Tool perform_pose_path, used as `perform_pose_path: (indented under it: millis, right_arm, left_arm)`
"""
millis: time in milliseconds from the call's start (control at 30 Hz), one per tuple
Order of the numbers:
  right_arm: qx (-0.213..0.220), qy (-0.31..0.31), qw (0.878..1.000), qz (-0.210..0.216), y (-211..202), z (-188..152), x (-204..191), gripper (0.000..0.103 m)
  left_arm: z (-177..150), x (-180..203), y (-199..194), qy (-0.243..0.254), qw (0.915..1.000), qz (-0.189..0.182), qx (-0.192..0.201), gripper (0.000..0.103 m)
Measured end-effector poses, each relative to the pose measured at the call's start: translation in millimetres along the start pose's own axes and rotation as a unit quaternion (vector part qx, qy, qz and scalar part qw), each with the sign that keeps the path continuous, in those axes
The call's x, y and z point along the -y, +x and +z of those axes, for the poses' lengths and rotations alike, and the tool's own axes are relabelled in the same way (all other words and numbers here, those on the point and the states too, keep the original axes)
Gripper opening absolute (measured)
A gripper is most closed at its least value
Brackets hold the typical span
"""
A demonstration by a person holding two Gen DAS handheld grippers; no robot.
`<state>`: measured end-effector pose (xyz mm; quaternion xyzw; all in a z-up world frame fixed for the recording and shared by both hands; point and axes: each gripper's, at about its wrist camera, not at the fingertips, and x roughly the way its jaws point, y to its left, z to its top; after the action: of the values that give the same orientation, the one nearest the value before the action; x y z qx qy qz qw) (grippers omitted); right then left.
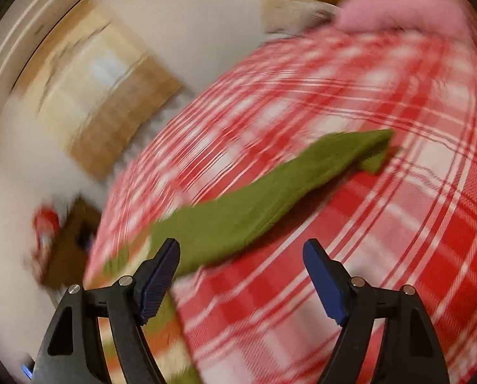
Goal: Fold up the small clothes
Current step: 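Grasp the green sleeve cuff with the right gripper and lift it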
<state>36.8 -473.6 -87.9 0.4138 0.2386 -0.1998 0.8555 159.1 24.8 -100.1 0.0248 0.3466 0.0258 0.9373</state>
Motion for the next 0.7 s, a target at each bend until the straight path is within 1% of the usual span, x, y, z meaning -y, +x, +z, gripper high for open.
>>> perform_pose_path:
  millis: [67, 167, 233, 267, 300, 367, 433, 467, 500, 533, 567, 633, 700]
  right_arm:
    - [-0.004, 0.049, 0.999, 0.010, 14, 17, 23, 0.080]
    - [-0.004, 0.096, 0.995, 0.010, 37, 35, 49, 0.080]
    - [-0.002, 0.124, 0.992, 0.019, 50, 42, 61, 0.075]
    - [-0.002, 0.134, 0.991, 0.025, 56, 45, 65, 0.070]
    - [0.000, 0.134, 0.991, 0.026, 61, 48, 66, 0.067]
    - [0.007, 0.121, 0.993, 0.017, 71, 55, 61, 0.065]
    - [0.011, 0.111, 0.994, 0.018, 79, 62, 55, 0.061]
    - [0.010, 0.108, 0.994, 0.021, 82, 64, 57, 0.052]
    - [0.008, 0.107, 0.994, 0.020, 86, 66, 58, 0.039]
    - [0.005, 0.109, 0.994, 0.013, 90, 67, 59, 0.033]
    - [0.002, 0.108, 0.994, 0.007, 93, 67, 60, 0.022]
    - [-0.003, 0.097, 0.995, -0.006, 95, 66, 60, 0.020]
    - [0.005, 0.085, 0.996, -0.009, 89, 68, 54, 0.018]
  left_arm:
    - [-7, -5, 11, -0.019, 0.9997, 0.003, -0.014, 0.103]
    - [-16, -2, 24, -0.019, 0.9992, 0.016, -0.031, 0.103]
    - [-24, 1, 32, -0.013, 0.9987, 0.021, -0.044, 0.103]
    - [-26, 1, 30, -0.017, 0.9990, 0.018, -0.036, 0.103]
    - [-28, 1, 26, -0.021, 0.9992, 0.015, -0.030, 0.103]
    - [-28, 2, 25, -0.021, 0.9992, 0.011, -0.032, 0.103]
    - [-28, 1, 24, -0.027, 0.9991, 0.004, -0.031, 0.103]
    - [-29, 2, 23, -0.028, 0.9992, 0.003, -0.029, 0.103]
    - [-29, 3, 22, -0.027, 0.9992, 0.004, -0.027, 0.103]
    - [-29, 4, 24, -0.027, 0.9993, 0.004, -0.025, 0.103]
    - [-29, 4, 24, -0.027, 0.9994, 0.004, -0.023, 0.103]
    - [-27, 2, 26, -0.029, 0.9994, 0.002, -0.018, 0.103]
    - [-26, 0, 28, -0.031, 0.9994, -0.001, -0.015, 0.103]
